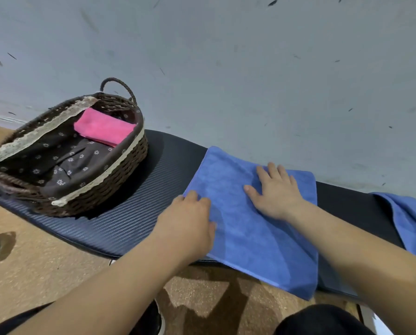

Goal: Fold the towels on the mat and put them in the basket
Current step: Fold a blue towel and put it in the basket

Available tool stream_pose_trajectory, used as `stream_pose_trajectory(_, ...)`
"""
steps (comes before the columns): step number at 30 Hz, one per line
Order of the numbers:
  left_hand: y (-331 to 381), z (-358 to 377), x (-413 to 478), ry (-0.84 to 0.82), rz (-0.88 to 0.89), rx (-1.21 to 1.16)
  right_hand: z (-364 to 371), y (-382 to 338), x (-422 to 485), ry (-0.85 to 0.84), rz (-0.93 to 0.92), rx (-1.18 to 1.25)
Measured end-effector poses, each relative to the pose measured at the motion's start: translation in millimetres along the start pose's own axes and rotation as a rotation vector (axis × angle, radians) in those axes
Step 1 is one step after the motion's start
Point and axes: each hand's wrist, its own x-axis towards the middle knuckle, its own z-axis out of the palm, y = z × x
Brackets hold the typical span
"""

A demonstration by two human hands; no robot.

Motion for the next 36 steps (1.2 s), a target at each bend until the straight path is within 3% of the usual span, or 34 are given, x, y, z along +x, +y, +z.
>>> stream_pose_trajectory(2, 13, 8, -2, -0.215, -0.054, 0.04, 10, 16, -9, -0.052, 0.055, 0.055)
stream_pose_trajectory(5, 19, 12, 3, -0.319, -0.133, 0.055, 16, 31, -18, -0.066, 0.055, 0.095)
stream_pose_trajectory(12, -2, -3, 41, -0.19, -0.058, 0.155, 2, 34, -59, -0.21, 0.167, -0.15)
stream_pose_trajectory(16, 44, 4, 29, -0.049, 0.043, 0.218, -12, 32, -96, -0.367, 0.235, -0.199)
stream_pose_trajectory(20, 84, 27, 6, -0.259, 0.103, 0.174, -28, 47, -128, -0.484, 0.248, -0.297)
stream_pose_trajectory(24, 86, 35, 12, -0.315, 0.074, 0.207, -34, 64, -136, -0.323, 0.211, -0.231)
stream_pose_trajectory(27, 81, 35, 24, -0.335, 0.08, 0.212, -20, 80, -125, -0.15, 0.038, -0.127)
stream_pose_trajectory(31, 74, 34, 43, -0.343, 0.104, 0.242, 3, 93, -112, -0.304, -0.057, -0.017)
stream_pose_trajectory(36, 58, 32, 77, -0.214, 0.237, 0.159, 22, 101, -111, -0.256, -0.018, 0.024)
